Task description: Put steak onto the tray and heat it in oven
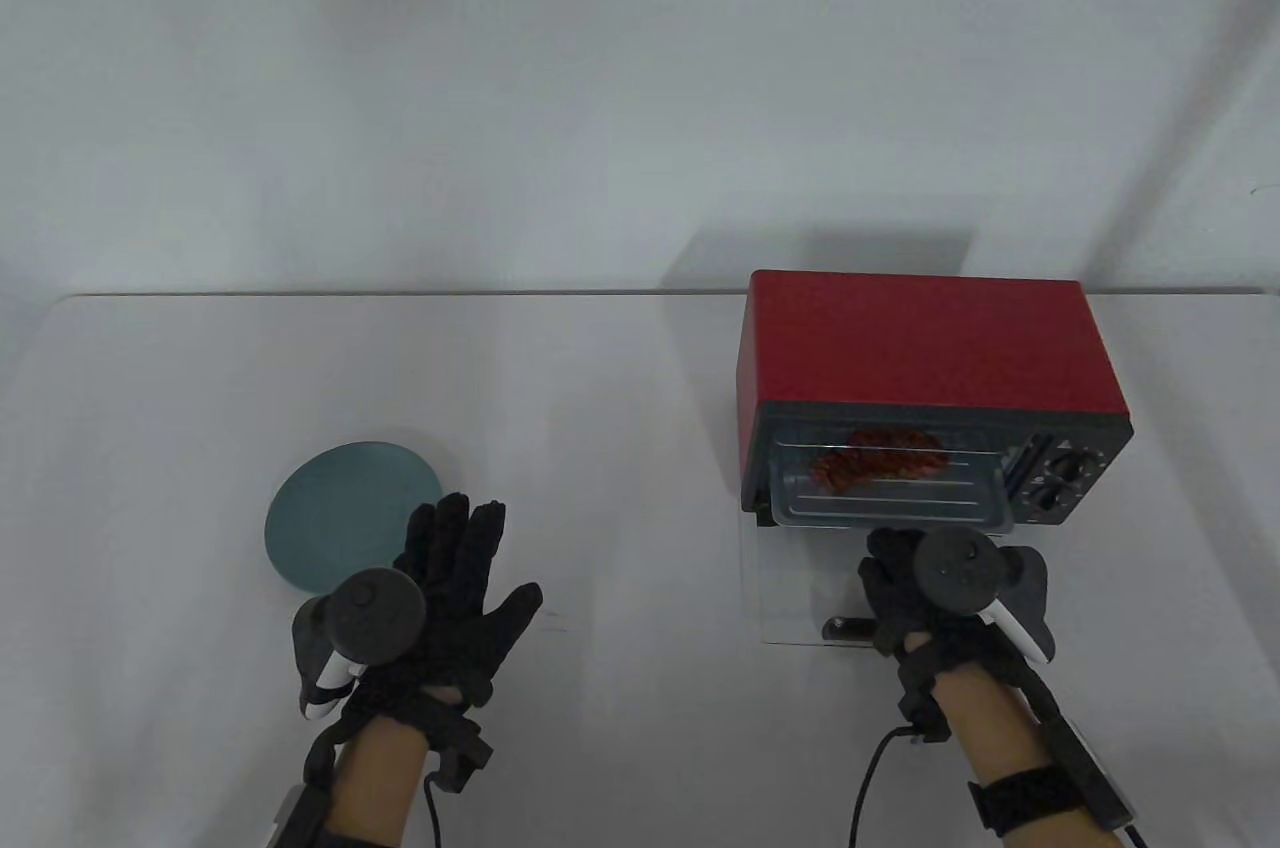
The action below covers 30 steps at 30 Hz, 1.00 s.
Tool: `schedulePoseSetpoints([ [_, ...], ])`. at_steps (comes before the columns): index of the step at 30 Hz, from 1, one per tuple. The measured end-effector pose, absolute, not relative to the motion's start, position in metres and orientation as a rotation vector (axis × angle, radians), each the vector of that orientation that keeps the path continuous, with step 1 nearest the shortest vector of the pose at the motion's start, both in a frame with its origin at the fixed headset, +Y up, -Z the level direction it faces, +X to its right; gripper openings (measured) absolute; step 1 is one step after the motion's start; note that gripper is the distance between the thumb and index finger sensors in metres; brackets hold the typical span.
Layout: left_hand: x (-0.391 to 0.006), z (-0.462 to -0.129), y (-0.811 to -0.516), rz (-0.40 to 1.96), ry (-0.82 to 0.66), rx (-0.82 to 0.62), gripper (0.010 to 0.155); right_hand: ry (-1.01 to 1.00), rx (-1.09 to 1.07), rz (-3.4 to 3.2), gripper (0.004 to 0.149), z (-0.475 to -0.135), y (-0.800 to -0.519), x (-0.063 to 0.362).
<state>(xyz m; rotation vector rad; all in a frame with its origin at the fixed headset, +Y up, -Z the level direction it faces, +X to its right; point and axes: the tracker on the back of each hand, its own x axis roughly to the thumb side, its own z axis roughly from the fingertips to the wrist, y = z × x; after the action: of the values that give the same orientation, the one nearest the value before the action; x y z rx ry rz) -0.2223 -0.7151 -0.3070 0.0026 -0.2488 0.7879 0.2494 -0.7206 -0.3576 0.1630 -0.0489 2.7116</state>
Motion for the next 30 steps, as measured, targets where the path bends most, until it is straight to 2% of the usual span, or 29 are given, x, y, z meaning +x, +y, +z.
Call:
schedulePoseSetpoints([
  [3,-0.222,-0.307,-0.715,0.787,-0.250,0.000,0.085,-0.036,0.150,2.704,0.054,-0.362,-0.722,0.249],
  [24,-0.221,-0.308,-0.715,0.788,-0.251,-0.001,0.085,0.018,-0.005,2.708,0.074,-0.423,-0.726,0.242],
  [30,-0.221,-0.308,-0.715,0.791,-0.252,-0.005,0.085,0.008,-0.034,2.693,0.072,-0.431,-0.725,0.243],
])
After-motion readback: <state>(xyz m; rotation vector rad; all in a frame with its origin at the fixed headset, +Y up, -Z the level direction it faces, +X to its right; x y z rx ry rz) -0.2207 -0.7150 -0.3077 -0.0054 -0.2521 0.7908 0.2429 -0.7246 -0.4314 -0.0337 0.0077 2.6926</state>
